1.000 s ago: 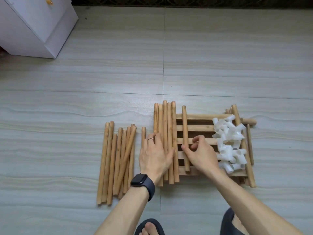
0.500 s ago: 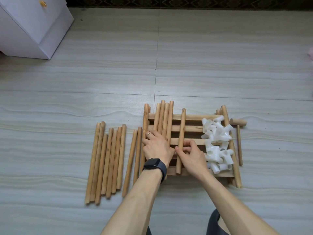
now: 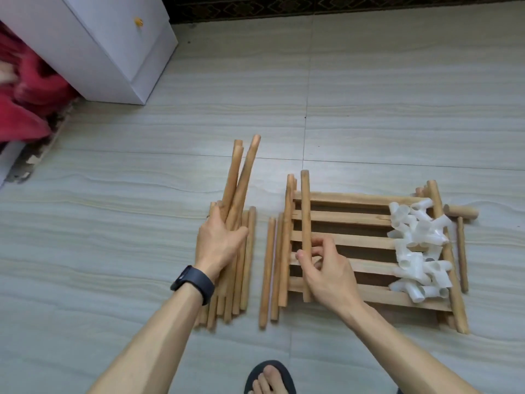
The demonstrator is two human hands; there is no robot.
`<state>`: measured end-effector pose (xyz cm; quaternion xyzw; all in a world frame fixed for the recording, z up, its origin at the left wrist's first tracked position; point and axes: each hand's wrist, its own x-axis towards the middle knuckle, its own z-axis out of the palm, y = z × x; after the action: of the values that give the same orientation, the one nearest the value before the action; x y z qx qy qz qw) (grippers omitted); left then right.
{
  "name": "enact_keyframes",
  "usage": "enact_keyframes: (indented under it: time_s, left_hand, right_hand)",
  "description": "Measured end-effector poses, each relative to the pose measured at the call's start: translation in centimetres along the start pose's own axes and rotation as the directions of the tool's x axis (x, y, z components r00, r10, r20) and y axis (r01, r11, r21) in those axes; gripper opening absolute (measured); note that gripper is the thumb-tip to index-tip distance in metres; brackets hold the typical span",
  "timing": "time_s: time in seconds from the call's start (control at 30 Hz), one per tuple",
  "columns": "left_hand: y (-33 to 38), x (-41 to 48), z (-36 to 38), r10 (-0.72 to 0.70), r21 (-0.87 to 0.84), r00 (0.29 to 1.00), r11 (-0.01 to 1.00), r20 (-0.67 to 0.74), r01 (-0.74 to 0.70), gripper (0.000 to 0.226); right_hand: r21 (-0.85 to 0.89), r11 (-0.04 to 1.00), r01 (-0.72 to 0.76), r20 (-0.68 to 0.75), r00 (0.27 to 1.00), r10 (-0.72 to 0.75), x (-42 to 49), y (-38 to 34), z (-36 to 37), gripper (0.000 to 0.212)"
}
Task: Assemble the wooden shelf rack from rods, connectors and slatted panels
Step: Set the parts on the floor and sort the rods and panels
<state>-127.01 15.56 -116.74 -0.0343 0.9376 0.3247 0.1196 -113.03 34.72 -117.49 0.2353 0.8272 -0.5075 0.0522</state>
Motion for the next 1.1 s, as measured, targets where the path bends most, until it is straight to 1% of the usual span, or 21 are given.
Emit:
enact_keyframes:
  time_s: [0.07, 0.17, 0.23, 0.33, 0.4, 0.47, 0.53, 0.57, 0.63, 0.7, 0.77, 0.8, 0.83, 0.87, 0.9, 0.93, 0.97, 1.03, 1.1]
  left_hand:
    - [-3.9, 0.6, -2.8, -0.128, 0.012, 0.991, 0.992, -0.027, 0.128, 0.037]
    - [-9.1, 0.6, -4.8, -0.289, 0.083, 0.957, 0.954, 0.003, 0.288, 0.042]
    - [-11.6, 0.2, -4.7, -0.34, 0.112, 0.94, 0.936, 0.034, 0.335, 0.044]
    - [-13.7, -0.3, -3.7, -0.359, 0.073, 0.932, 0.932, 0.053, 0.355, 0.046]
    - [-14.1, -0.4, -2.9, -0.346, 0.057, 0.937, 0.938, 0.05, 0.343, 0.055]
    - [-14.0, -0.5, -2.0, -0.32, 0.054, 0.947, 0.946, 0.026, 0.318, 0.072]
    - [-13.5, -0.6, -1.4, -0.308, 0.029, 0.951, 0.951, 0.01, 0.308, 0.085]
    - [-13.3, -0.6, -1.1, -0.297, 0.028, 0.955, 0.955, 0.008, 0.296, 0.089]
    - [-13.0, -0.8, -0.2, -0.252, 0.1, 0.967, 0.963, 0.022, 0.249, 0.089]
    - [-12.9, -0.9, 0.6, -0.224, 0.237, 0.972, 0.951, 0.075, 0.2, 0.085]
    - [-12.8, -1.2, 1.1, -0.226, 0.315, 0.965, 0.933, 0.132, 0.176, 0.083]
    - [-12.8, -1.4, 1.3, -0.219, 0.328, 0.965, 0.931, 0.144, 0.163, 0.082]
    - [-12.9, -1.6, 1.5, -0.199, 0.337, 0.97, 0.931, 0.139, 0.142, 0.081]
    - [-13.0, -1.9, 1.6, -0.167, 0.352, 0.978, 0.929, 0.123, 0.115, 0.08]
    - [-13.1, -2.2, 1.7, -0.135, 0.374, 0.985, 0.923, 0.104, 0.086, 0.08]
    - [-13.3, -2.4, 1.7, -0.113, 0.392, 0.989, 0.918, 0.098, 0.066, 0.081]
    - [-13.5, -2.5, 1.7, -0.11, 0.396, 0.988, 0.916, 0.108, 0.058, 0.082]
    - [-14.0, -2.9, 1.6, -0.123, 0.39, 0.983, 0.919, 0.133, 0.062, 0.083]
    - [-14.5, -3.2, 1.4, -0.129, 0.393, 0.983, 0.917, 0.129, 0.069, 0.085]
  right_hand:
    - [0.008, 0.999, 0.041, 0.109, 0.993, -0.042, -1.1, -2.1, 3.2, 0.018]
    - [-0.065, 0.998, 0.023, 0.21, 0.978, -0.009, -1.6, -4.0, 8.3, 0.014]
    - [-0.144, 0.989, -0.026, 0.224, 0.973, 0.058, -1.1, -4.4, 10.6, 0.018]
    - [-0.276, 0.954, -0.119, 0.182, 0.968, 0.173, 0.0, -4.3, 12.3, 0.026]
    - [-0.311, 0.94, -0.14, 0.165, 0.966, 0.199, 0.1, -4.0, 12.9, 0.037]
    - [-0.343, 0.932, -0.119, 0.142, 0.974, 0.176, -0.4, -3.9, 13.4, 0.051]
    - [-0.329, 0.938, -0.105, 0.117, 0.982, 0.151, -0.9, -4.0, 13.9, 0.065]
    - [-0.307, 0.943, -0.133, 0.106, 0.979, 0.172, -1.0, -4.1, 14.1, 0.071]
    - [-0.257, 0.939, -0.229, 0.096, 0.961, 0.261, -0.5, -4.4, 14.6, 0.08]
    - [-0.24, 0.924, -0.296, 0.115, 0.937, 0.33, 0.3, -4.8, 15.0, 0.084]
    - [-0.18, 0.938, -0.296, 0.155, 0.933, 0.324, 0.7, -5.1, 15.5, 0.084]
    - [-0.104, 0.951, -0.293, 0.155, 0.939, 0.306, 0.7, -5.2, 15.6, 0.079]
    - [-0.017, 0.959, -0.282, 0.119, 0.952, 0.282, 0.7, -5.2, 15.5, 0.07]
    - [0.032, 0.965, -0.261, 0.052, 0.965, 0.259, 0.6, -5.0, 15.4, 0.061]
    - [0.016, 0.969, -0.246, -0.01, 0.969, 0.246, 0.5, -4.7, 15.3, 0.056]
    - [-0.038, 0.967, -0.251, -0.033, 0.968, 0.249, 0.5, -4.3, 15.1, 0.058]
    - [-0.083, 0.956, -0.282, -0.011, 0.959, 0.282, 0.6, -3.8, 14.9, 0.065]
    - [-0.121, 0.935, -0.333, 0.103, 0.933, 0.346, 0.6, -2.9, 14.7, 0.077]
    - [-0.131, 0.942, -0.308, 0.198, 0.923, 0.329, 0.5, -2.7, 14.8, 0.079]
